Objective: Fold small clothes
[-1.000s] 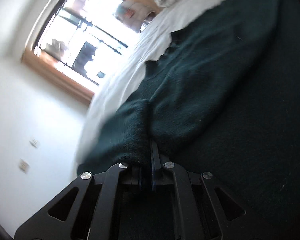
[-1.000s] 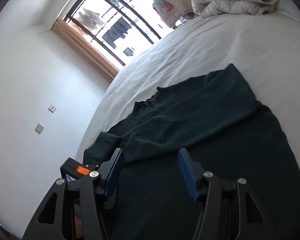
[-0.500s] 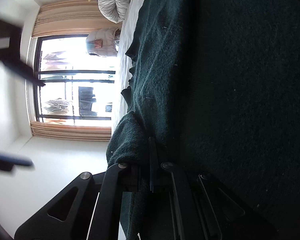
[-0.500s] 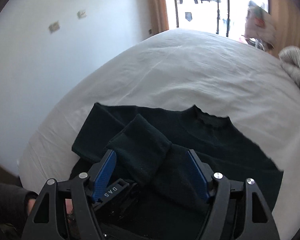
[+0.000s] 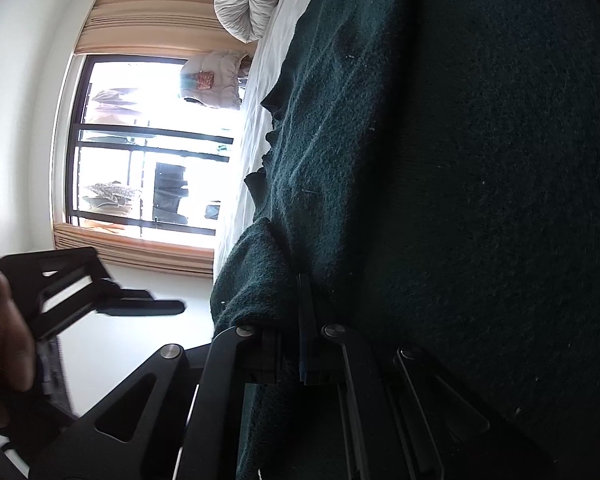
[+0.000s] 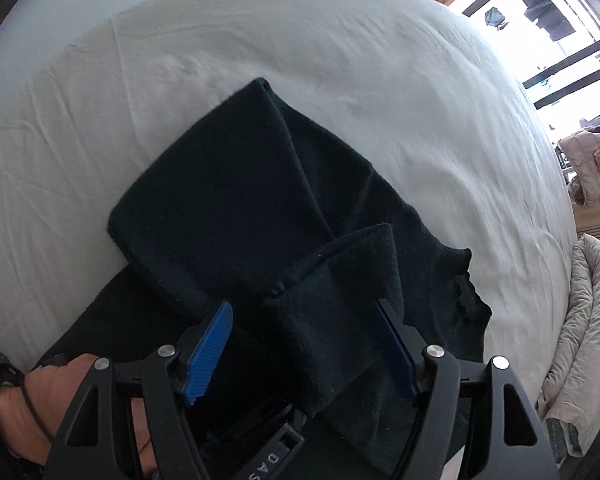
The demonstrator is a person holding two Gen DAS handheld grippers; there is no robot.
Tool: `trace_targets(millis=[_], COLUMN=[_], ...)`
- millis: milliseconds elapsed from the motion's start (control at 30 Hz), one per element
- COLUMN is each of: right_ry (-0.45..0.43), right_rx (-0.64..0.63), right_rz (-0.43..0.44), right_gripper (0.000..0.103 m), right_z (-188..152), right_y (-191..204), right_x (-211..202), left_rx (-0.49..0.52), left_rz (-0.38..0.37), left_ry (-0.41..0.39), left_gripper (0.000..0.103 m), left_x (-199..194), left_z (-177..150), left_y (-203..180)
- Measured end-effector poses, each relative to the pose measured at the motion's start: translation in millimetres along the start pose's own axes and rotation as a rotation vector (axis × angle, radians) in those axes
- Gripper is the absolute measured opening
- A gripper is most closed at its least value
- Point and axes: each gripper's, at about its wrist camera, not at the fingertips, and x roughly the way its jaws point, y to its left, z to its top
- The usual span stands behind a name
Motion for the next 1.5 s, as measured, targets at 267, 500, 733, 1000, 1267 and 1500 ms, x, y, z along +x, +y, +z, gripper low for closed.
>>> trace_targets(millis=[267,500,733,1000,1267,1500], right_ry=[-0.036,-0.258,-0.398,-0.506,-0.506,-0.487], right_rx=[0.123,0.508,0.894,1.13,1.216,1.202], right_rz=[-0.046,0.112,0.364,0.501,0.535,0.532], right_gripper=[0.008,0.008,0.008,0.008,0.009,0.009], right_z=[-14.0,-117.0,-229.2,-289.2,-301.6,-297.5], right_y=[-35.0,-121.8,-179.2,-194.7,-194.5,-180.3], right_x=[-12.5,-38.5,11.2,47.2,61.8,69.5], left_rx=[-0.072,-0.107,-0.19,-0.535,-1.065,-1.225], left_rz=[-0.009,0.045,-0.008,-0.136,-0.305,-0.548], left_ry=[-0.013,-0.02,-0.047,-0.077,0.009,0.036], left_gripper=[0.002,0.007,0.009,0.084,0.076,0.033], left_x=[-5.2,-11.1,-28.9,-67.2,-45.7,20.8], left_z=[-6.8,-9.5,-21.4,-75.1,-148.0,-135.5], left_y=[10.8,20.6,35.2,84.3,167.4,204.3])
